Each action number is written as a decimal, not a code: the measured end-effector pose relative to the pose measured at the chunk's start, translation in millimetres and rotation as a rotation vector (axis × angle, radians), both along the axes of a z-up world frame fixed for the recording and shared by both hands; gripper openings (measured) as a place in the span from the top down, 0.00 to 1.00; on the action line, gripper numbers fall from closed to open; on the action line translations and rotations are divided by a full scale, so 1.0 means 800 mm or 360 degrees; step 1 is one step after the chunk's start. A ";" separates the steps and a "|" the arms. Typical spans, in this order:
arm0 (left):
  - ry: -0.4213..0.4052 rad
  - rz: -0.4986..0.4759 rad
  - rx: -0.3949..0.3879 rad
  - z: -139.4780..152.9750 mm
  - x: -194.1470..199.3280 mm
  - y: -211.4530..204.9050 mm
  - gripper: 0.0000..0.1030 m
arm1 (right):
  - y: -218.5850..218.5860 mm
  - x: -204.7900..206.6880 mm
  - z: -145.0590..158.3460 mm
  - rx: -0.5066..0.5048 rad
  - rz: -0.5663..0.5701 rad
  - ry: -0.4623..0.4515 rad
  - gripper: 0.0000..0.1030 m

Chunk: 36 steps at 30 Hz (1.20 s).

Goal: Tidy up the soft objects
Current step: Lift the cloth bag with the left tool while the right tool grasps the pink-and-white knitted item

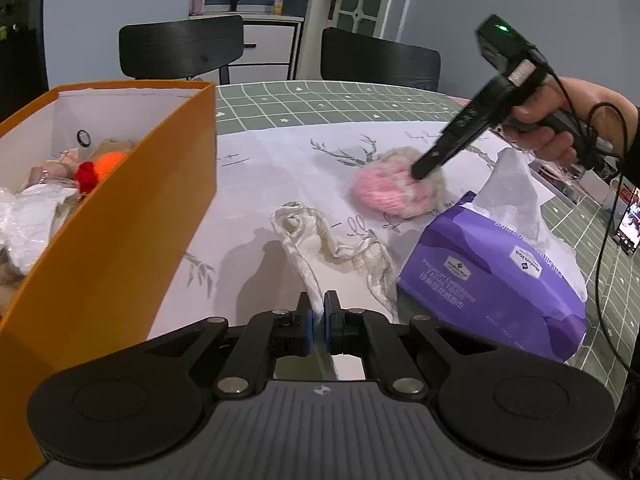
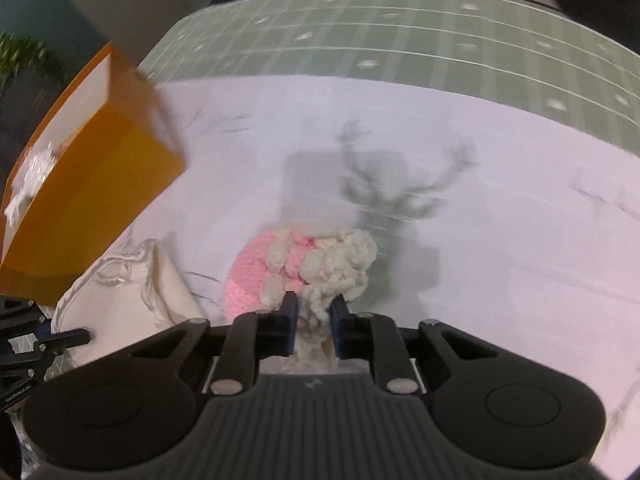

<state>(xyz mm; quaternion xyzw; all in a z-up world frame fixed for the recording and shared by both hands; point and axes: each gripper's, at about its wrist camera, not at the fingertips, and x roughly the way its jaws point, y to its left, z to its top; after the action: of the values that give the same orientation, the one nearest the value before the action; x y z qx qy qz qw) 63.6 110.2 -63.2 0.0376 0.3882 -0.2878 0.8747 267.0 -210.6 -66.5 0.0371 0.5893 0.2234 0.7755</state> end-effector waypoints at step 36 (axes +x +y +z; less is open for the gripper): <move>0.0140 0.0169 -0.0113 -0.027 0.051 -0.015 0.26 | -0.091 -0.069 -0.015 -0.0049 -0.0377 -0.0040 0.20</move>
<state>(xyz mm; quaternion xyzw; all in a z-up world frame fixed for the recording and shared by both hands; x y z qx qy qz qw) 104.2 98.5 -84.6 -0.0267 0.4173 -0.2560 0.8716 211.7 -283.2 -78.8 0.0918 0.5744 0.1216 0.8042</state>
